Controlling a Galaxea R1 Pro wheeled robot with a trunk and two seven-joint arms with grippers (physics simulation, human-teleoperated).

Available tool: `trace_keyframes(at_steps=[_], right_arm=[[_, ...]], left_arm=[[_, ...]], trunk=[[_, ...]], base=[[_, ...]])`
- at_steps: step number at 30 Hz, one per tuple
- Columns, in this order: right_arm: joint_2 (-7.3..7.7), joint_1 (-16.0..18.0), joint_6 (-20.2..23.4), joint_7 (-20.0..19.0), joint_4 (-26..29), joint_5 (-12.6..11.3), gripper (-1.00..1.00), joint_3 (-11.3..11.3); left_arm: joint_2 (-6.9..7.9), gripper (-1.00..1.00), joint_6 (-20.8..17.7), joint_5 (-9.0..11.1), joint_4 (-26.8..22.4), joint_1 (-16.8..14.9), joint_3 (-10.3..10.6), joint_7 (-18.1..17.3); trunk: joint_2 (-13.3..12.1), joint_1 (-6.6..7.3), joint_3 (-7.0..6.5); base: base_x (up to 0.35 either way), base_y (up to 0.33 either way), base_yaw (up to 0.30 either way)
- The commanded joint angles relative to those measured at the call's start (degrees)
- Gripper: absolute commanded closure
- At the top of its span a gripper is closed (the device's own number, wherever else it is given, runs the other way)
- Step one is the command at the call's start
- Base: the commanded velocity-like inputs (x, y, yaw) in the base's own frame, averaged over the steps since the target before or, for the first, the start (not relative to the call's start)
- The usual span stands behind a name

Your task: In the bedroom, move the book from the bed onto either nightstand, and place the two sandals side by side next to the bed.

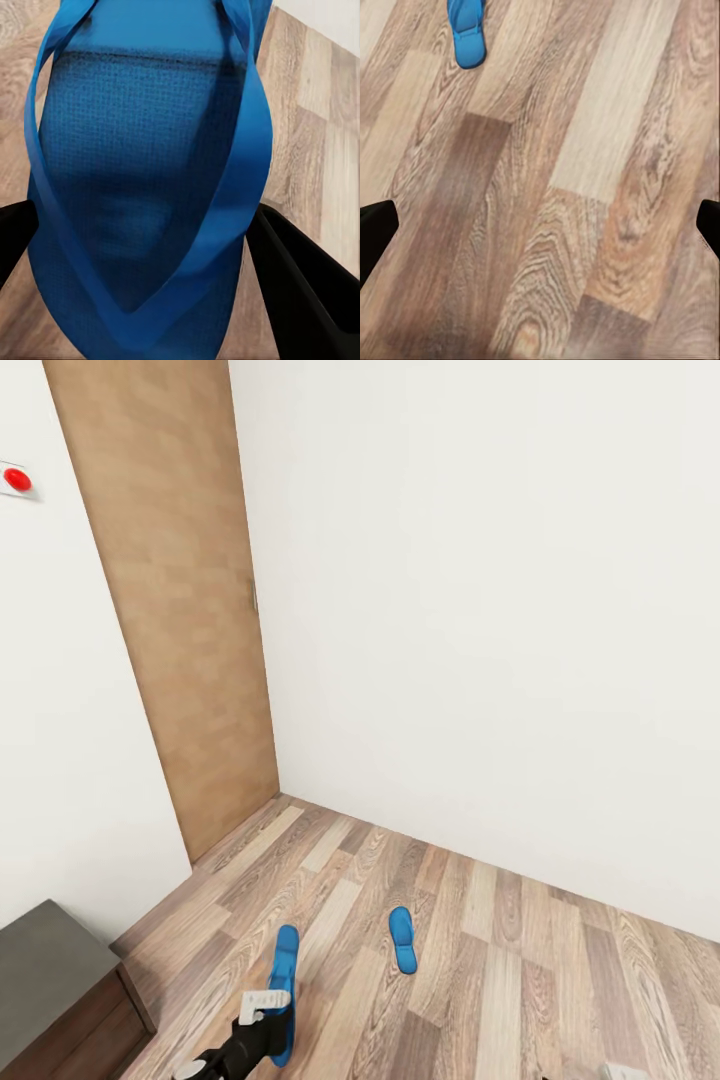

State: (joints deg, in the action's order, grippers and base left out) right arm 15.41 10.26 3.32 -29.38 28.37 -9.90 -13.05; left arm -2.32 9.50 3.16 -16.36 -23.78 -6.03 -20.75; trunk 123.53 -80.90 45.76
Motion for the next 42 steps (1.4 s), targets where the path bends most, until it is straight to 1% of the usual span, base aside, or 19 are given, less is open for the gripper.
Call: trace_keyframes(at_steps=[1, 6, 7, 15, 25, 28, 36, 42], right_arm=[[-0.02, 0.00, 0.36, -0.01, -0.03, -0.16, -1.00, -0.52], [-0.02, -0.05, 0.37, 1.39, -0.06, 1.42, -1.00, -2.13], [-0.02, -0.04, 0.37, 1.40, -0.06, 1.43, -1.00, -2.39], [-0.03, -0.05, 0.33, 1.43, -0.07, 1.46, -1.00, -2.42], [-0.03, -0.05, 0.30, 1.43, -0.07, 1.54, -1.00, -2.42], [-0.03, -0.06, 0.32, 1.43, -0.07, 1.43, -1.00, -2.42], [-0.03, -0.04, 0.37, 1.21, -0.07, 1.22, -1.00, -2.42], [-0.03, -0.04, 0.38, 1.18, -0.07, 1.20, -1.00, -2.42]], left_arm=[[-0.07, 1.00, 0.27, 0.12, 0.11, -0.04, -0.40, -0.14], [-0.07, 1.00, 1.02, 0.07, 0.18, -0.04, -0.44, 1.54], [-0.06, 1.00, 1.03, 0.08, 0.19, -0.04, -0.45, 1.88], [0.01, 1.00, 0.98, 0.10, 0.08, -0.04, -0.52, 2.07], [0.04, 1.00, 0.96, 0.09, 0.02, -0.04, -0.50, 2.03], [0.04, 1.00, 0.96, 0.09, 0.02, -0.04, -0.49, 2.03], [0.04, 1.00, 0.96, 0.10, 0.02, -0.04, -0.53, 2.03], [0.04, 1.00, 0.96, 0.09, 0.02, -0.04, -0.56, 2.03]], trunk=[[0.02, 0.01, 0.06], [0.02, 0.01, 0.06], [0.02, 0.01, 0.06], [0.02, 0.01, 0.06], [0.02, 0.01, 0.06], [0.02, 0.01, 0.06], [0.02, 0.01, 0.11], [0.02, 0.01, 0.48]], base=[[0.000, 0.000, 0.000], [0.000, 0.000, 0.000], [0.000, 0.000, 0.000], [0.027, 0.000, 0.000], [0.296, 0.000, 0.000], [0.169, 0.000, 0.000], [0.027, 0.000, 0.013], [0.001, 0.000, 0.131]])
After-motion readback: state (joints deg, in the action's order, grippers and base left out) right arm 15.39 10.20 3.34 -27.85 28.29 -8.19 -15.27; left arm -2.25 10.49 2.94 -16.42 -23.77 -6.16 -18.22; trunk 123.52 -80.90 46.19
